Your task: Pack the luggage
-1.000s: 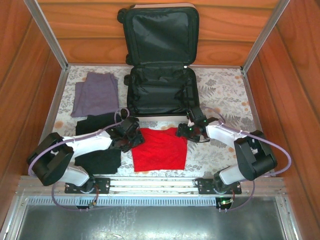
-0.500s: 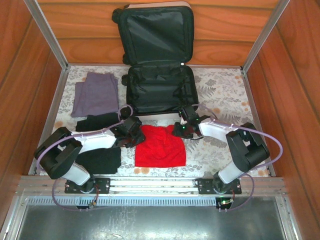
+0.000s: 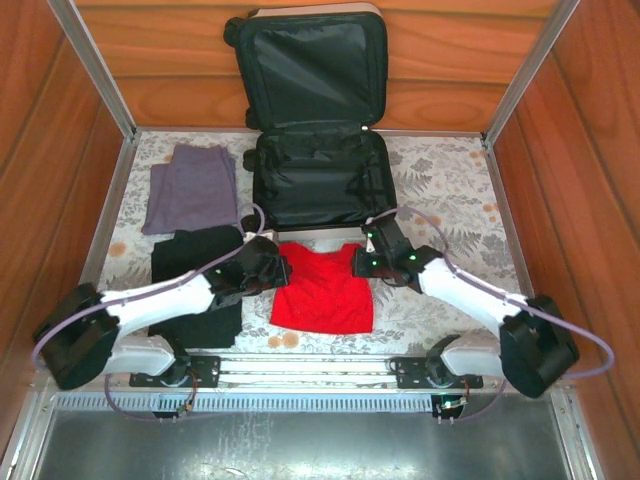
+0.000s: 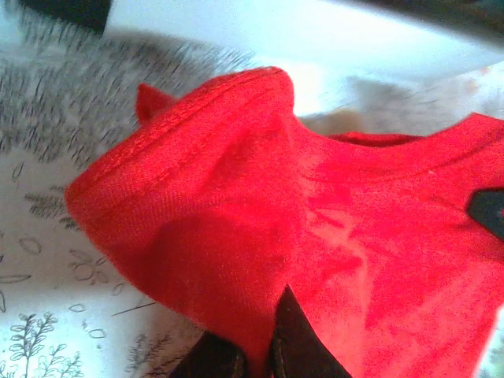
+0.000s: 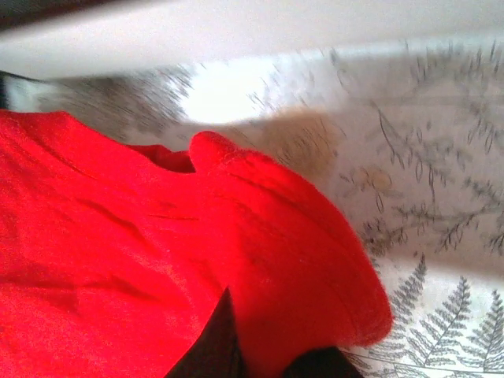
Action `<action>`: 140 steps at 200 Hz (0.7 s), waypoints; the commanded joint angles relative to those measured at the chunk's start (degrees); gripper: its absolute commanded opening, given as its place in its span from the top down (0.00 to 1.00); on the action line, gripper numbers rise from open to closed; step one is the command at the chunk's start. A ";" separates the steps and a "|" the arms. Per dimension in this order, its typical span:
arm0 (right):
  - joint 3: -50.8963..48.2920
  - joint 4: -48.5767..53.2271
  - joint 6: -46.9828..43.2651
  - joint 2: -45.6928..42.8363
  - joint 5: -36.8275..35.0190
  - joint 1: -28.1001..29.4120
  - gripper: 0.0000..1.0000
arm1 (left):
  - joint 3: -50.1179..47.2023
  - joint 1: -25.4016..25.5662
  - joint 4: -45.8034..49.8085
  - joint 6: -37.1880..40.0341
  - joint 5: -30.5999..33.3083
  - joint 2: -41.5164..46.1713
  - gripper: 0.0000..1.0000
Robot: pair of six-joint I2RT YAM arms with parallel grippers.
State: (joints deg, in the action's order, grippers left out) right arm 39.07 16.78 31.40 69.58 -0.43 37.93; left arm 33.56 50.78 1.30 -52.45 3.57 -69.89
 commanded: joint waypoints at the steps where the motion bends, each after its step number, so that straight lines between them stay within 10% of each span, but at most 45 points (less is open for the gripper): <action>1: 0.66 0.51 -3.43 -5.37 -2.20 0.47 1.00 | -0.91 0.28 -0.83 7.21 3.54 6.73 1.00; 140: 22.72 5.26 -16.13 -3.98 -8.66 -1.10 1.00 | 19.39 -9.65 10.83 28.68 6.10 11.64 1.00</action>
State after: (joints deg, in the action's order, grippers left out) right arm 57.43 22.24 20.86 63.61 -5.61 37.85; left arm 48.58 43.99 11.73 -31.40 10.66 -56.69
